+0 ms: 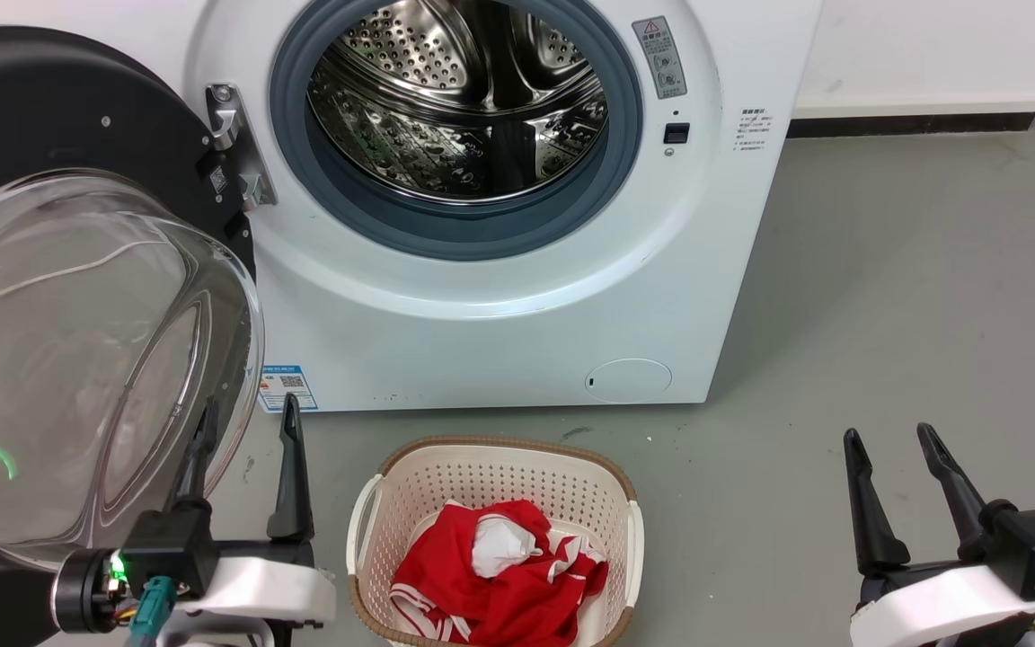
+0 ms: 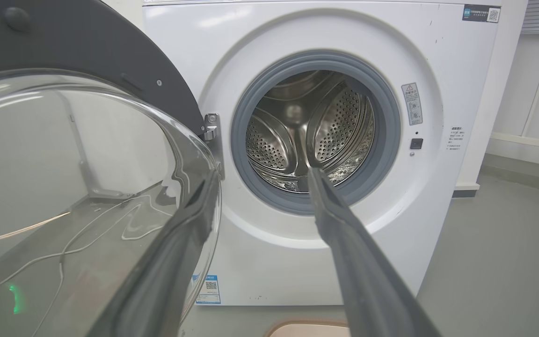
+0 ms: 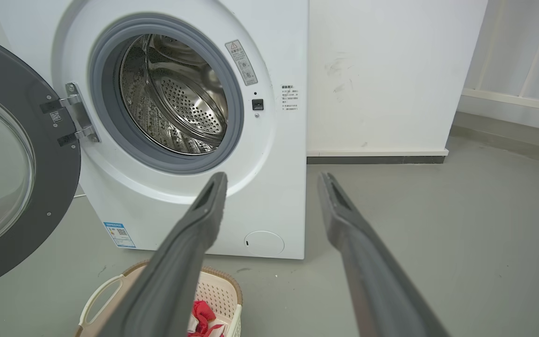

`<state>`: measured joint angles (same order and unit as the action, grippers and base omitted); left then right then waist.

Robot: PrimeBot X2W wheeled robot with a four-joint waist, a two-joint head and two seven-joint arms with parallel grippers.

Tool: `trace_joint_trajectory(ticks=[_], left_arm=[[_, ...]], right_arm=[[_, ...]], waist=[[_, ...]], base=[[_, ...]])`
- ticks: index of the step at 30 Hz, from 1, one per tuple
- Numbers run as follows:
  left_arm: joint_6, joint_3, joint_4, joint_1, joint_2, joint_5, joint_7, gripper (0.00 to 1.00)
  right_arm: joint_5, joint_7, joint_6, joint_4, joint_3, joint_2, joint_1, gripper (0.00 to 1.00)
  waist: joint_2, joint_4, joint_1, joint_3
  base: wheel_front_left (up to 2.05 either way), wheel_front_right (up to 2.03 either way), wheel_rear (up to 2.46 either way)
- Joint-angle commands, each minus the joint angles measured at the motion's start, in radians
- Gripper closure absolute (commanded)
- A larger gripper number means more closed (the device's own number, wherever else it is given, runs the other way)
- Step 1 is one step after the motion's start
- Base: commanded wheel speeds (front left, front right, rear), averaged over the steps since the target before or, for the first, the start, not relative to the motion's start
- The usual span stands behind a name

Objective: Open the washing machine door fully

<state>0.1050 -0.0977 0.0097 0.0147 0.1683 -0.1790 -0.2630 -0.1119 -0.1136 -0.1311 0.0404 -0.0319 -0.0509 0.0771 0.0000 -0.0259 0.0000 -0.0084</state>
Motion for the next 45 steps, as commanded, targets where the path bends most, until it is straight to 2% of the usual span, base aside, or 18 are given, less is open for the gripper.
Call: trace_joint_trajectory(ticks=[1,16,39,40,45], left_arm=[[-0.009,0.004,0.006,-0.013,-0.007,0.011,-0.002,0.0],[-0.069,0.045,0.029,-0.026,-0.048,0.047,-0.002,0.0],[-0.105,0.079,0.045,-0.026,-0.081,0.082,-0.002,0.0],[-0.105,0.077,0.046,-0.016,-0.083,0.078,0.0,1.0],[-0.113,0.094,0.089,-0.005,-0.087,-0.016,0.034,1.0]], right_arm=[[0.009,-0.004,0.001,-0.001,0.0,0.002,-0.009,0.0],[0.01,-0.002,0.001,-0.007,0.004,0.002,-0.015,0.0],[-0.003,-0.002,0.001,-0.018,0.015,0.002,-0.017,0.0],[-0.002,-0.002,0.0,-0.016,0.014,0.0,-0.006,1.0],[-0.103,0.006,0.0,-0.044,0.017,-0.003,-0.002,1.0]], waist=[[0.0,0.0,0.0,-0.001],[0.0,-0.002,0.0,-0.003],[0.0,-0.004,0.0,0.002],[0.0,-0.004,0.0,0.002],[0.0,-0.003,0.0,0.003]], base=[[0.0,0.0,0.0],[0.0,0.0,0.0],[0.0,0.0,0.0],[0.0,0.0,0.0],[0.0,0.0,0.0]])
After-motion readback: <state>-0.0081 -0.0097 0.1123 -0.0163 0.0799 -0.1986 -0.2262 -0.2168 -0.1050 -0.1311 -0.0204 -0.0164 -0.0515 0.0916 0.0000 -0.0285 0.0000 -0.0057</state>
